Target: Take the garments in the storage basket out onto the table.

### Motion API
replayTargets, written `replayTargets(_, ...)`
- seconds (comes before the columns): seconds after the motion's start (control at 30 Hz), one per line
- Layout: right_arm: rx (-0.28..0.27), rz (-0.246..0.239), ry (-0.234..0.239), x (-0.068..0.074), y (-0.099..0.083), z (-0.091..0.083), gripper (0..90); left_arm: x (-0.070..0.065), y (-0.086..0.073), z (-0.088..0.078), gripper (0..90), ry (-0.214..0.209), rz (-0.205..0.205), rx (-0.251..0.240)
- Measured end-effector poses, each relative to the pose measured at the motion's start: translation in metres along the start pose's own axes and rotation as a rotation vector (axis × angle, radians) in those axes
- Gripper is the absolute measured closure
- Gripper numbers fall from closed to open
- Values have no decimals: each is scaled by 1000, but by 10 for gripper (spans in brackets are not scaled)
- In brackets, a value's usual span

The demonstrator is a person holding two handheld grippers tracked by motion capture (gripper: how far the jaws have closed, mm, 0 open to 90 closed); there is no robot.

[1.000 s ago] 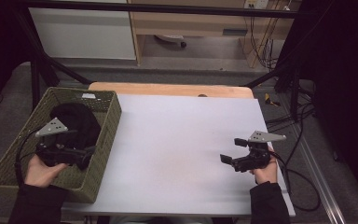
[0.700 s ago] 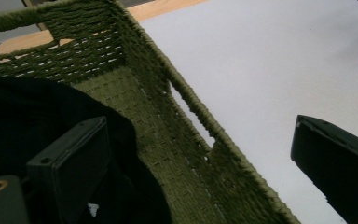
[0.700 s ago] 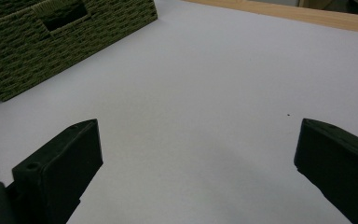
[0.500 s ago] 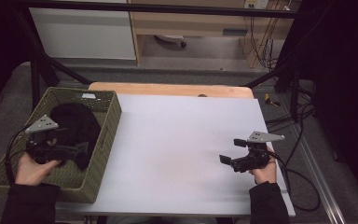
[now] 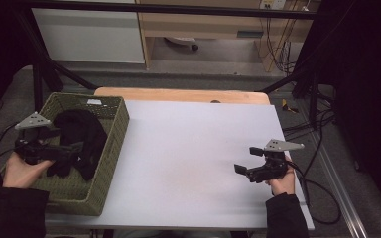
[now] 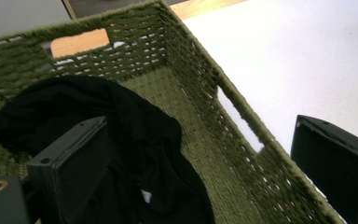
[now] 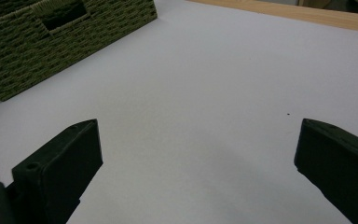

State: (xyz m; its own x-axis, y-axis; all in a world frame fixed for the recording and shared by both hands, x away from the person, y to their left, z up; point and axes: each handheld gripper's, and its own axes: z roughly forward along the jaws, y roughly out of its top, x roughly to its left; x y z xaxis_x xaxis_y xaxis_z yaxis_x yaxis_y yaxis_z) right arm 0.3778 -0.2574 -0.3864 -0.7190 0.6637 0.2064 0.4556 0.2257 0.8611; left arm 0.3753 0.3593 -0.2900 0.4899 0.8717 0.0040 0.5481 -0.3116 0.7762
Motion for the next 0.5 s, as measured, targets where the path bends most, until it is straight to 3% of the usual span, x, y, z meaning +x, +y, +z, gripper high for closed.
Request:
replayTargets(0.4, 3, -1, -2, 0, 0, 1, 13, 14, 21, 11, 44, 34, 6, 22)
replayTargets(0.5, 3, -1, -3, 0, 0, 1, 13, 19, 25, 19, 44, 60, 4, 34)
